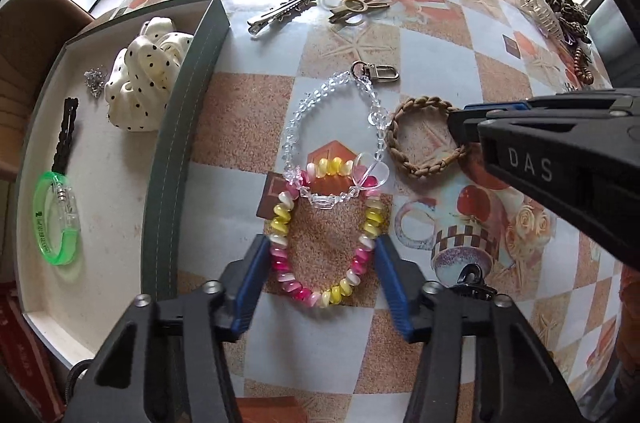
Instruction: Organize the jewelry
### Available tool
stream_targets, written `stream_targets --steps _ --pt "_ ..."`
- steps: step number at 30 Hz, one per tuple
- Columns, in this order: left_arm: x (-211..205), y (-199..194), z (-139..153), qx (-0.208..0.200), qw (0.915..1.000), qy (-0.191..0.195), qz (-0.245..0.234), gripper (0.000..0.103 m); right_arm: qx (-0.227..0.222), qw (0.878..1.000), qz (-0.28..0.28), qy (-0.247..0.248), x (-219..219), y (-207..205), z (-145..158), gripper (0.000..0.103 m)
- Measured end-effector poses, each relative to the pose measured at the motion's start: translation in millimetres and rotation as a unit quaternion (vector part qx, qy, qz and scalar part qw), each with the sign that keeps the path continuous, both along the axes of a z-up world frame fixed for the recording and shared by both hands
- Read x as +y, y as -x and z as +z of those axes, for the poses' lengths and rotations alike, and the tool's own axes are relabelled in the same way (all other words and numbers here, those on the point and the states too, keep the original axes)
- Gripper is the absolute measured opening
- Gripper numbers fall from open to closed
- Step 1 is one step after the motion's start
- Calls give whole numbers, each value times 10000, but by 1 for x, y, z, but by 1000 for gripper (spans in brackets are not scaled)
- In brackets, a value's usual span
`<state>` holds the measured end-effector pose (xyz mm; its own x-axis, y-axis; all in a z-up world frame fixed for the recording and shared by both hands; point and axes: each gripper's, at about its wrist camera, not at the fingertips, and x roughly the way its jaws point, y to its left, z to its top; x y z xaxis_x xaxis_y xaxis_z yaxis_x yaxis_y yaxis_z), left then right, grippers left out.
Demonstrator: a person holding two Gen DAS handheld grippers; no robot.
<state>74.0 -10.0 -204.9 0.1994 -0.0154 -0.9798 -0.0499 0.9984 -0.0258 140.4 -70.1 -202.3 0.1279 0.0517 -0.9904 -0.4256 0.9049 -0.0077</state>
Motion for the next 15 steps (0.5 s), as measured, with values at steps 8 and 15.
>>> stream_targets --steps 8,15 --pt "5 6 8 -84 9998 135 -70 21 135 9986 -409 -319 -33 1 4 6" --pt "14 14 26 -223 9990 346 -158 21 121 9961 -702 -529 -55 6 16 6"
